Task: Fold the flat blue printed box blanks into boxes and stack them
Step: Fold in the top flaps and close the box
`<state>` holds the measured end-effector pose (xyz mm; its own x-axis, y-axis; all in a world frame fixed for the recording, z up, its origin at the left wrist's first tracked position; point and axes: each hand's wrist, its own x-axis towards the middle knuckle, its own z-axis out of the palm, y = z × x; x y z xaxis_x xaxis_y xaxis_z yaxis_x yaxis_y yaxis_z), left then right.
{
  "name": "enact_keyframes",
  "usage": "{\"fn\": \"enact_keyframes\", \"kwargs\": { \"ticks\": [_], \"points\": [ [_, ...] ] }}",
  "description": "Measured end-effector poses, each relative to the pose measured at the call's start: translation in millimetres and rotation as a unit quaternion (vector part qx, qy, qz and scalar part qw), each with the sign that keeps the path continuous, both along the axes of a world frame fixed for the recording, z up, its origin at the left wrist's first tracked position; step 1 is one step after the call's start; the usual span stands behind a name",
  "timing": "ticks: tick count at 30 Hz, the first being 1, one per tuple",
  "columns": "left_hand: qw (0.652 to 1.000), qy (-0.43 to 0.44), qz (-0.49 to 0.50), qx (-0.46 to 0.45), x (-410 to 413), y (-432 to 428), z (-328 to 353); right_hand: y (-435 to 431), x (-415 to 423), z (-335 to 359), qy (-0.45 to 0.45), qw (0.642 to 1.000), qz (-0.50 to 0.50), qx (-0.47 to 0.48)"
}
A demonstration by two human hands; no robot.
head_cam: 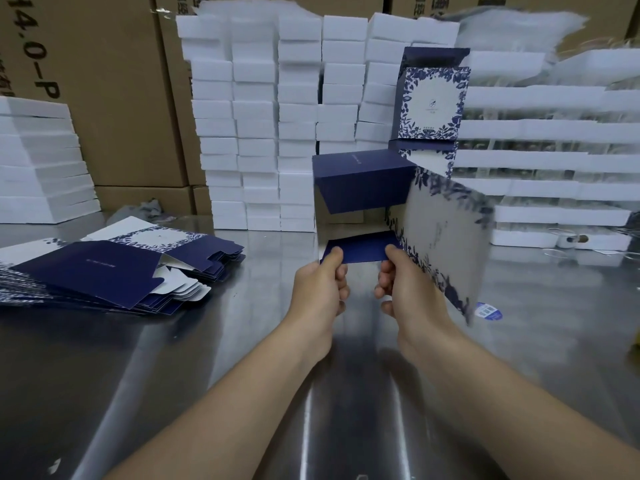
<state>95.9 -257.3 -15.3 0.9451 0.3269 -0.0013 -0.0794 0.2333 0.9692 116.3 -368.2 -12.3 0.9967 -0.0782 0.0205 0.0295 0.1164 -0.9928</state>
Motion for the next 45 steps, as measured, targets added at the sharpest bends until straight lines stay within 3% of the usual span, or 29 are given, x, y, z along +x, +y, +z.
{"fn": "enact_keyframes", "kwargs": {
  "ticks": [5, 15, 21, 32, 39, 45],
  "points": [
    [1.0, -0.002, -0.006, -0.001, -2.1, 0.8, 0.7, 2.2, -5.4, 1.9, -0.016, 0.998, 0.056, 0.005],
    [0.999, -0.009, -0.039, 0.001, -1.7, -5.0, 0.9, 3.3, -9.1, 3.2, -0.045, 0.998, 0.038, 0.011],
    [1.0, -0.005, -0.016, 0.009, -3.1, -2.2, 2.7, 8.4, -14.3, 3.6, -0.006, 0.99, 0.14, 0.036],
    [0.997, -0.008, -0.047, 0.055, -4.9, -8.1, 0.2, 8.1, -15.2, -0.2, -0.016, 0.992, 0.125, 0.013],
    [0.997, 0.019, -0.052, 0.044, -3.6, -7.9, 0.9, 11.1, -15.7, 2.4, -0.021, 0.993, 0.111, 0.043],
    [0.997, 0.008, -0.058, 0.05, -2.7, -6.8, -0.3, 9.8, -17.1, 3.7, -0.031, 0.995, 0.092, 0.01]
  ]
}}
